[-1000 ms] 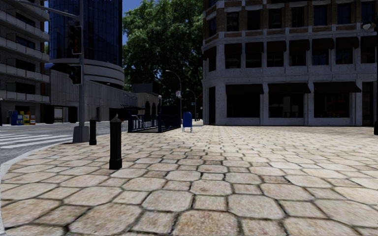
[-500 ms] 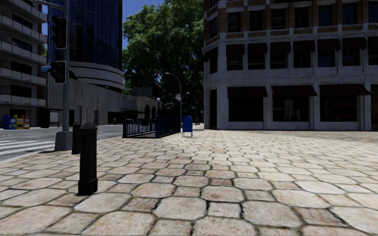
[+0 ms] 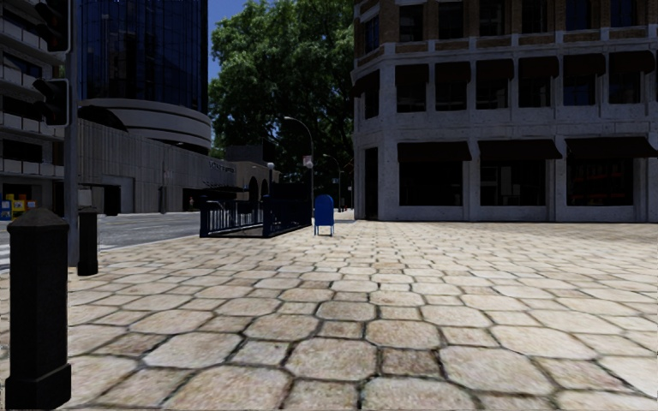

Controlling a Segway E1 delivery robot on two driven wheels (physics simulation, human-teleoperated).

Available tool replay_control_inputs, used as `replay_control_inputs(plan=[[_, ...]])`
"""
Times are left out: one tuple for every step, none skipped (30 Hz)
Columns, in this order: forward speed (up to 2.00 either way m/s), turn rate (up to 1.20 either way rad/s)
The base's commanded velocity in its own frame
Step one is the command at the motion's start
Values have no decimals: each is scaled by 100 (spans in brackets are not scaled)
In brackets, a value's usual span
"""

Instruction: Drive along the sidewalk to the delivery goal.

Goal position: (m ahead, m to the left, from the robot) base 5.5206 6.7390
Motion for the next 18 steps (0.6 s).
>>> replay_control_inputs(plan=[[164,0],[164,0],[164,0],[164,0],[164,0],[164,0],[164,0],[164,0],[164,0],[164,0],[164,0],[164,0],[164,0],[164,0],[164,0],[164,4],[164,4],[164,4]])
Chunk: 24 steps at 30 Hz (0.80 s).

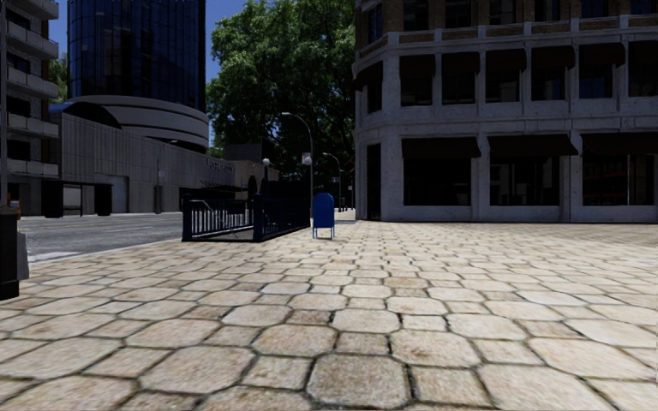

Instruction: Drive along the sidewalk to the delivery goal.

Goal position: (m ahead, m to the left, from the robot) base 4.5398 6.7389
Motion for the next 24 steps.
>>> replay_control_inputs(plan=[[164,0],[164,1],[164,8],[164,8],[165,13],[170,15],[200,25],[200,35],[200,35],[200,45],[200,48],[200,57],[200,61],[200,67],[200,67],[200,69],[200,70],[200,71],[200,71],[200,71],[200,70],[200,69],[200,63],[200,58]])
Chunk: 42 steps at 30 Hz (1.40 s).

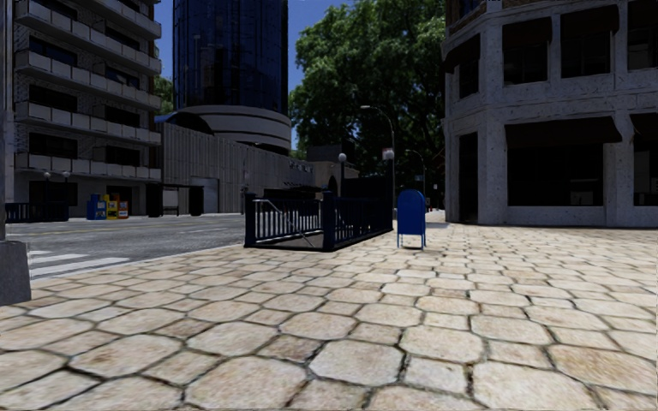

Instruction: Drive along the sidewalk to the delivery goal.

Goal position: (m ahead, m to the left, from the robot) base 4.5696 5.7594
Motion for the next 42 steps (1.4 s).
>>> replay_control_inputs(plan=[[200,58],[200,55],[200,55],[200,55],[200,55],[200,55],[200,55],[200,54],[200,54],[200,54],[200,54],[200,54],[200,54],[200,54],[200,54],[200,54],[200,54],[200,54],[200,54],[200,54],[200,54],[200,54],[200,54],[200,54],[200,57],[200,57],[200,58],[200,59],[200,59],[200,59],[200,59],[200,59],[200,59],[200,59],[200,59],[200,59],[200,59],[200,59],[200,59],[200,59],[200,59],[200,59]])
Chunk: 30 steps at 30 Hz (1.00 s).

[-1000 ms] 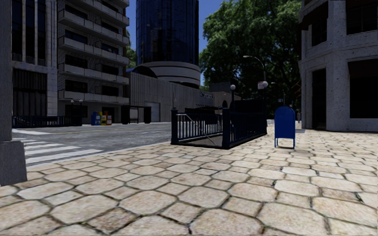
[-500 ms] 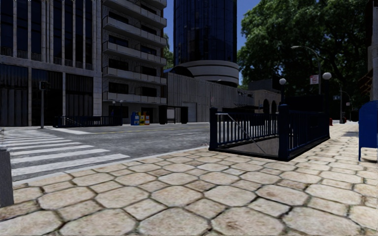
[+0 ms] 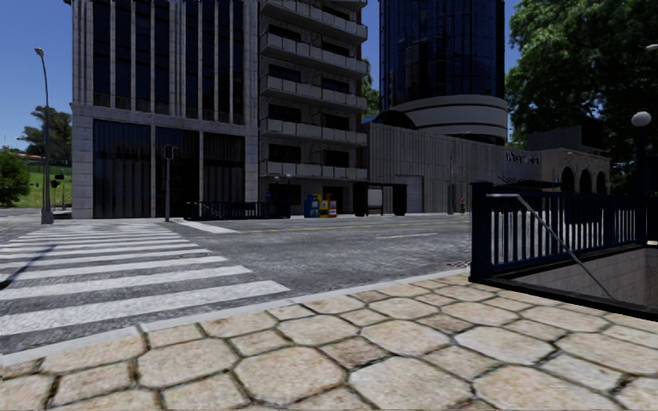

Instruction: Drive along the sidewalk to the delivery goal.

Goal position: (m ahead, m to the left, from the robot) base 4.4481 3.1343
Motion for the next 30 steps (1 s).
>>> replay_control_inputs(plan=[[200,59],[200,59],[200,59],[200,59],[200,59],[200,59],[200,59],[200,59],[199,59],[191,59],[184,59],[184,59],[170,59],[165,59],[163,59],[162,59],[162,59],[162,59],[162,59],[162,59],[162,59],[162,59],[162,59],[162,59],[162,59],[162,59],[162,59],[162,59],[162,59],[162,56]])
